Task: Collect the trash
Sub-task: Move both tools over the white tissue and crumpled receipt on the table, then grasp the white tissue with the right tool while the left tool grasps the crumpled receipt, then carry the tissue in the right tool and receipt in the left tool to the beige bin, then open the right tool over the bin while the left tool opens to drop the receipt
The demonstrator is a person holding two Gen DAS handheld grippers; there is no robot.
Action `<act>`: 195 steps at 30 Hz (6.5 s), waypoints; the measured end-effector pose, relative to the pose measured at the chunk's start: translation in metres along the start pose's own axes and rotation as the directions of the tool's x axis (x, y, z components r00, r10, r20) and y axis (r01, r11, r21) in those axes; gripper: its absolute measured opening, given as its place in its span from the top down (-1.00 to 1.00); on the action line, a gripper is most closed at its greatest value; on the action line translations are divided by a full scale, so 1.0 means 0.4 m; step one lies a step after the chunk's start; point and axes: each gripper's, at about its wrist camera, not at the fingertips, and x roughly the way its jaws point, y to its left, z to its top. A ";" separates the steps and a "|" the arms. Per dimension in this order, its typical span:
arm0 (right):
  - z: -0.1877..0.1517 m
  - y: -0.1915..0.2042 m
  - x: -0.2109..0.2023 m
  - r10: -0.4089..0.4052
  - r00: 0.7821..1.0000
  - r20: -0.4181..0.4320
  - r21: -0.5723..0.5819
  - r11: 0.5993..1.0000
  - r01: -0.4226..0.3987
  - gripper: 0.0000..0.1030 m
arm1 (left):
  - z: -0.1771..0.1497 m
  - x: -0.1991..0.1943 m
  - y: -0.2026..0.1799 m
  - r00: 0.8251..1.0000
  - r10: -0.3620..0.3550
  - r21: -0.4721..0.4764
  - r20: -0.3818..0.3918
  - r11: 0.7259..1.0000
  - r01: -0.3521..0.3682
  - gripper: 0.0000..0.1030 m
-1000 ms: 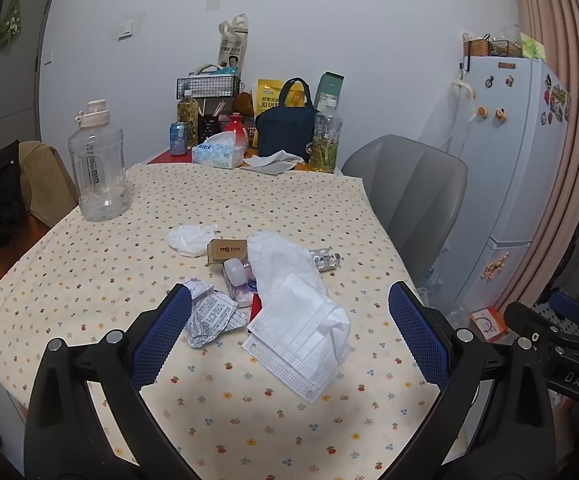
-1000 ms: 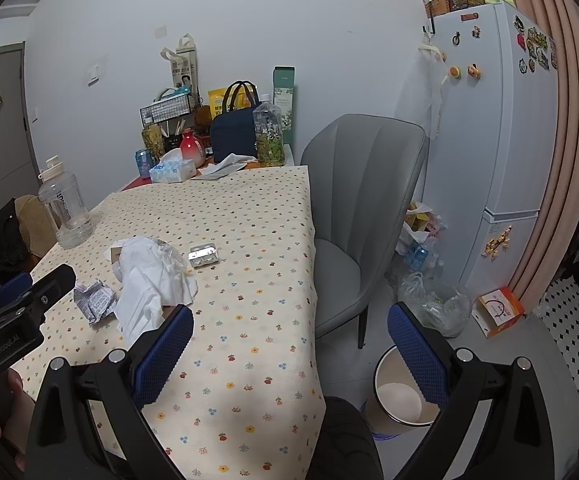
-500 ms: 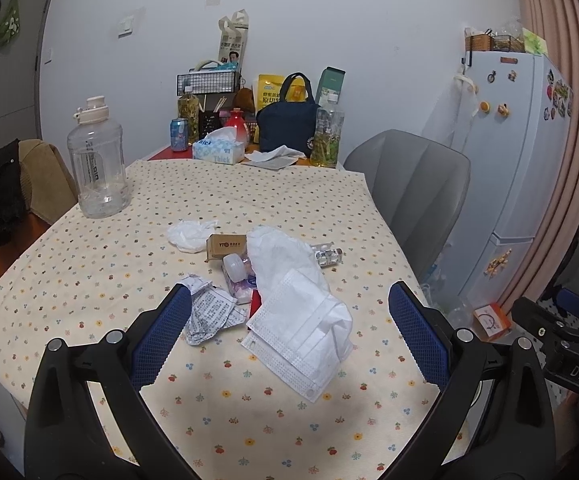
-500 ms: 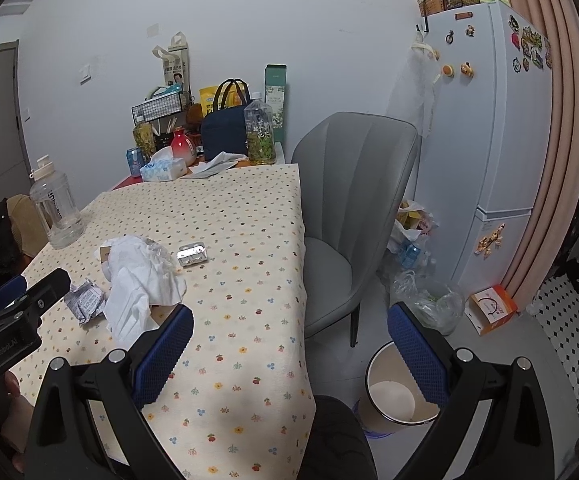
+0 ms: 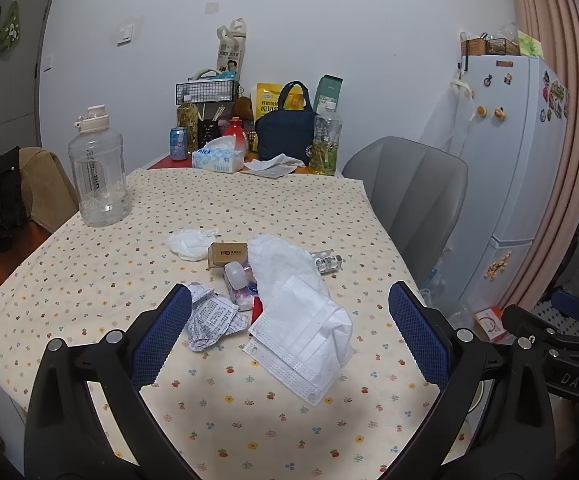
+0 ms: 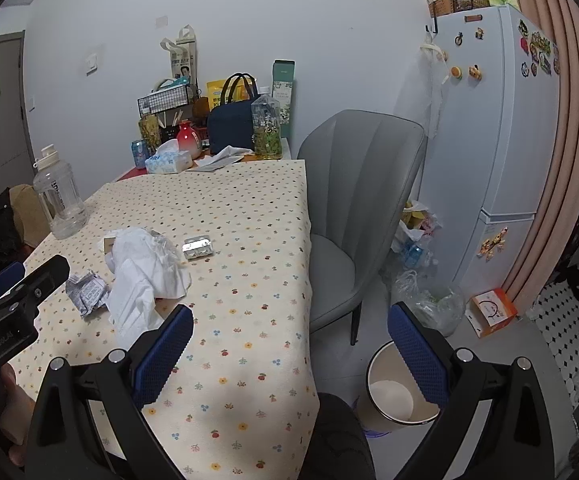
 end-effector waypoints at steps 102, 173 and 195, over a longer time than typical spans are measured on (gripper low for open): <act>0.037 -0.040 0.094 0.241 0.971 -0.004 0.014 0.970 -0.241 0.79 | 0.079 0.135 -0.023 0.989 -0.133 -0.034 -0.071 0.991 0.131 0.85; -0.353 -0.925 0.369 -0.146 0.954 -0.261 0.537 0.800 0.269 -0.48 | -0.266 0.646 -0.988 0.739 -0.272 0.218 -0.617 0.843 0.492 0.85; -0.293 -0.901 0.276 -0.184 0.961 -0.206 0.535 0.801 0.268 -0.86 | -0.111 0.526 -0.952 0.846 -0.299 0.240 -0.442 0.869 0.433 -0.72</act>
